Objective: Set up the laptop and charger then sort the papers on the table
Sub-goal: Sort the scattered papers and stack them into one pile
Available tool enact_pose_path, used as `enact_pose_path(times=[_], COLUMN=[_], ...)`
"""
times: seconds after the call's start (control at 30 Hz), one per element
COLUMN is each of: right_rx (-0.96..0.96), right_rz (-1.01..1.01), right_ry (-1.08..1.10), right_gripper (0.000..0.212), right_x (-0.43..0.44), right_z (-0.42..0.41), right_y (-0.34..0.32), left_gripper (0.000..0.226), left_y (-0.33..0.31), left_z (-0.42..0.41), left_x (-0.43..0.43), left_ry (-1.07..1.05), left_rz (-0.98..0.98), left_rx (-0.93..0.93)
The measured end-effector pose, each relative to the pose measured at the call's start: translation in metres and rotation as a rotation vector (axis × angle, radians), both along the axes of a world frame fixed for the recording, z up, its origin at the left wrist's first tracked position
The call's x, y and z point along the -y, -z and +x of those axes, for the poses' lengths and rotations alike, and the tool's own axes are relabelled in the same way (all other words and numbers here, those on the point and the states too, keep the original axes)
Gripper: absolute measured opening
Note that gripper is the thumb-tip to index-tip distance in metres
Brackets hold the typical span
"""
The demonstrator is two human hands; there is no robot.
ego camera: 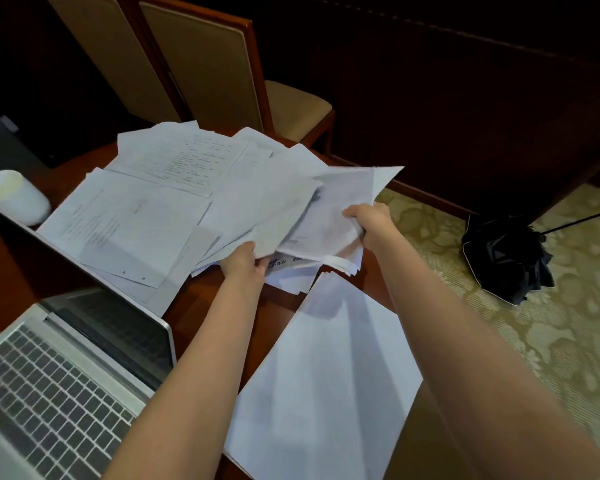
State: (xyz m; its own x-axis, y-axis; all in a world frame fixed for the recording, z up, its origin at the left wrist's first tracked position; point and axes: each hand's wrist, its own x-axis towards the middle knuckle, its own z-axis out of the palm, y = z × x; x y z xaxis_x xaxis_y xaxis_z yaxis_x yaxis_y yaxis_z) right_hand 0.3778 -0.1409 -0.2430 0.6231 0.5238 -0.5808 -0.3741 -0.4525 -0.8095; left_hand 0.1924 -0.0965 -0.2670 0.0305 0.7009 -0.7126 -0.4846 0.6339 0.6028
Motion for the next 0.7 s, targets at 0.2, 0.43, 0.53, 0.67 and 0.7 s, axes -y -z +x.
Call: enact_pose_path(times=[0.2,0.43,0.53,0.67,0.7], right_rx=[0.166,0.068,0.056,-0.015,-0.027], right_rz=[-0.151,-0.088,-0.081,-0.050,-0.039], right_ry=[-0.052,-0.016,-0.008,-0.008,-0.010], right_gripper=[0.035,0.026,0.026,0.027,0.028], right_x=[0.052,0.126,0.144,0.153,0.153], right_z=[0.011,-0.002,-0.013,-0.027,-0.030], right_y=[0.020,0.018,0.025,0.035,0.037], left_gripper=[0.029,0.017,0.023,0.012,0.010], left_y=[0.010,0.005,-0.003,0.011,0.007], left_z=[-0.013,-0.009,-0.004,0.010,0.014], left_x=[0.029,0.036,0.041,0.043,0.052], left_ry=[0.088,0.023,-0.035,0.158,0.203], left_rz=[-0.051,-0.084,-0.204,-0.035,-0.026], left_rx=[-0.251,-0.035,0.164,-0.035,-0.043])
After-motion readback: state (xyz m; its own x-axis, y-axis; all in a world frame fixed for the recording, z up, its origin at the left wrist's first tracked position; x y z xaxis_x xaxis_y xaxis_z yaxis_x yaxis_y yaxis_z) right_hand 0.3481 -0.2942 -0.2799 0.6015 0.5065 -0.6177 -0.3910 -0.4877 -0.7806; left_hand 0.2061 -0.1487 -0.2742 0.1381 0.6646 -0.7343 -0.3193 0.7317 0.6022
